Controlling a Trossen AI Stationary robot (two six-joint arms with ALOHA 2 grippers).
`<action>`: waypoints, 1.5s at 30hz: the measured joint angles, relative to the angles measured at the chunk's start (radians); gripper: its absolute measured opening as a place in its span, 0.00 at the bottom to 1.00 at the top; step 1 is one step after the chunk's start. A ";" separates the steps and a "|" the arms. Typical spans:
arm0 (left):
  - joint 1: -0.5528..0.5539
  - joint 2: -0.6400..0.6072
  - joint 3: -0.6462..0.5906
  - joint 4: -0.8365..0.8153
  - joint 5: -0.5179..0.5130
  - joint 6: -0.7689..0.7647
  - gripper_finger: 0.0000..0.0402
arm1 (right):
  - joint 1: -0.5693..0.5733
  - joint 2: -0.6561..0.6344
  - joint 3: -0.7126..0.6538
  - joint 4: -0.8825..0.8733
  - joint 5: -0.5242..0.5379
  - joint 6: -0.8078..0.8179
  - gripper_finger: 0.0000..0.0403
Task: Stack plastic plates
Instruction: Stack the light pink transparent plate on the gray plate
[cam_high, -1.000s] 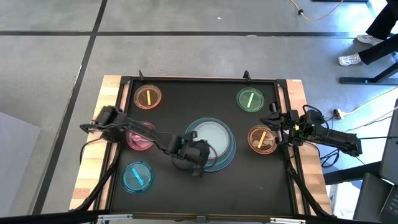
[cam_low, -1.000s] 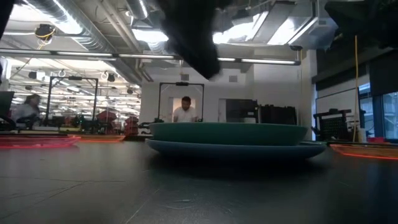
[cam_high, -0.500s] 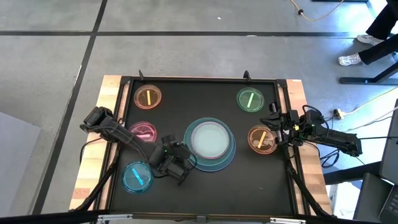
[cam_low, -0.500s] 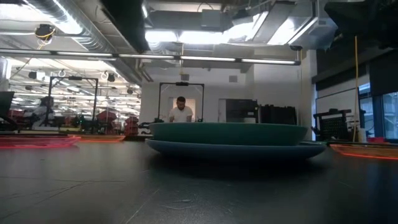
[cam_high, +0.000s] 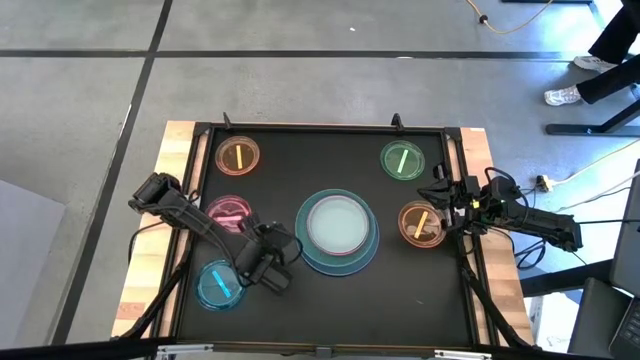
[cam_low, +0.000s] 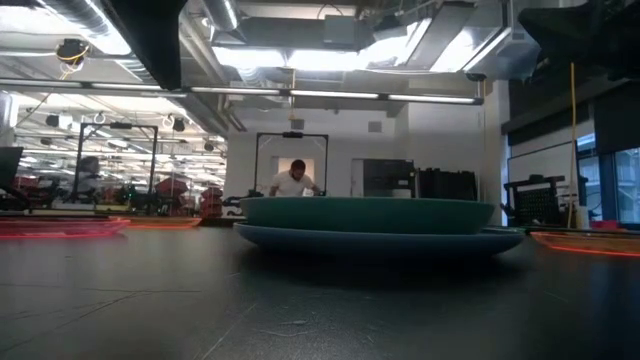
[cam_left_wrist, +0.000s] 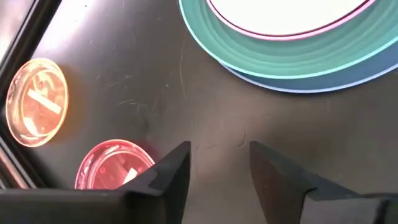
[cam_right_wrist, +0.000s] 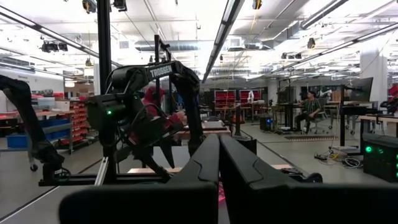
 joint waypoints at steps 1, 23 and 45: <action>0.001 0.000 0.000 0.003 -0.001 -0.002 0.41 | 0.000 0.000 0.000 0.000 0.000 0.000 0.01; 0.085 0.005 -0.285 0.008 0.361 -0.168 0.43 | 0.000 0.000 0.000 -0.022 0.000 0.028 0.01; 0.199 0.004 -0.573 0.199 0.384 -0.015 0.43 | 0.000 0.000 0.000 -0.025 0.000 0.026 0.01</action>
